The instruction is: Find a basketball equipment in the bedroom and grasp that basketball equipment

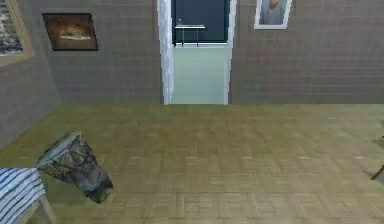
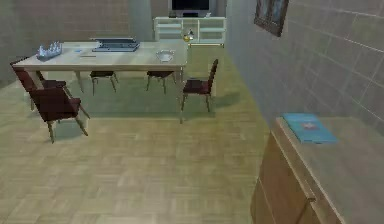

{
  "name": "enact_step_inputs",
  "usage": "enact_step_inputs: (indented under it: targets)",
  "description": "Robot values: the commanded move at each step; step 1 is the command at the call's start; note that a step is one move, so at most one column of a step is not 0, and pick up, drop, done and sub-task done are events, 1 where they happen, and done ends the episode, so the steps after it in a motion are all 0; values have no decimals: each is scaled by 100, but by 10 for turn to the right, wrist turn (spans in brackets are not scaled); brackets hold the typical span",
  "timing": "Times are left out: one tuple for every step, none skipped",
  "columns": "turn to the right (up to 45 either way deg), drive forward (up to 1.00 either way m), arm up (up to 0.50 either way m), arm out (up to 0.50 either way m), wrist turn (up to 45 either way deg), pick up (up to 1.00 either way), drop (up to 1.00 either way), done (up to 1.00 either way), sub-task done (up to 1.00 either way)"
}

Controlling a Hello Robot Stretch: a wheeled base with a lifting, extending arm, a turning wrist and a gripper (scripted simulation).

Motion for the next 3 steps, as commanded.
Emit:
enact_step_inputs:
  targets:
    - [-450,0,0,0,0,0,0,0,0]
    - [-450,0,0,0,0,0,0,0,0]
    - [-90,0,0,0,0,0,0,0,0]
